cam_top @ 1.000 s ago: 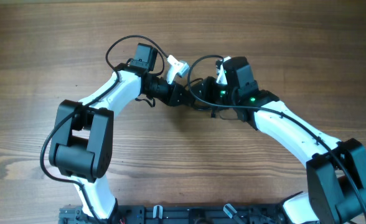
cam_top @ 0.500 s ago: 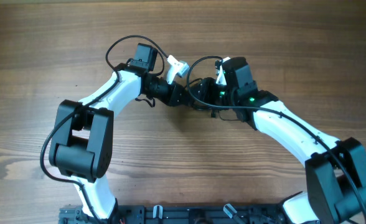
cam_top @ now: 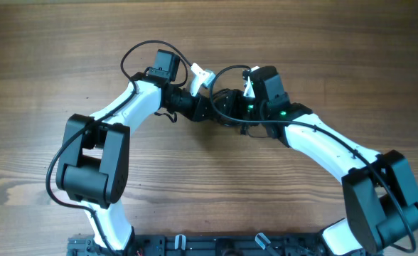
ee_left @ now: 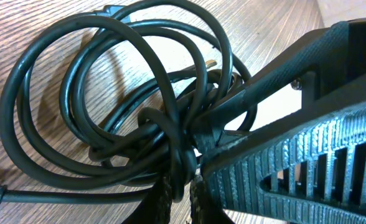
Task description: Untangle cables
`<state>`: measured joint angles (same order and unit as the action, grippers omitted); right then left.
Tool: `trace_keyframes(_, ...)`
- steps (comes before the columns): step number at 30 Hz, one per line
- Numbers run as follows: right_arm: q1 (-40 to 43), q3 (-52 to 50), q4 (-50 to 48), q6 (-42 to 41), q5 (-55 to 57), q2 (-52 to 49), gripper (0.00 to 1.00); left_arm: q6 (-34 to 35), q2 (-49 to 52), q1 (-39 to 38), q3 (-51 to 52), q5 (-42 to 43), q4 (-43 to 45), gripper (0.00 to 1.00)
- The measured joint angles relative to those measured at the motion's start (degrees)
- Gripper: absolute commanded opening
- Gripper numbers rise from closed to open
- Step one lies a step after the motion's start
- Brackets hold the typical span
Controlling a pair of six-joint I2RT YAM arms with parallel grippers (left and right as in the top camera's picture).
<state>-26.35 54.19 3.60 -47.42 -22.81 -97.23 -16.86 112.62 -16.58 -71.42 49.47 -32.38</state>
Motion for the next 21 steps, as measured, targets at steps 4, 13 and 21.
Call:
trace_keyframes(4, -0.3, 1.0, -0.7, -1.0, 0.2, -2.1, 0.32, 0.0, 0.0, 0.0, 0.0, -0.9, -0.2, 0.13)
trace_keyframes(13, -0.4, 1.4, -1.5, -2.2, 1.4, -4.2, 0.05, 0.0, 0.0, 0.0, 0.0, -1.9, -0.2, 0.13)
trace_keyframes(21, 0.6, 1.4, -1.3, -0.2, 0.1, -4.2, 0.04, 0.0, 0.0, 0.0, 0.0, -2.2, -0.2, 0.14)
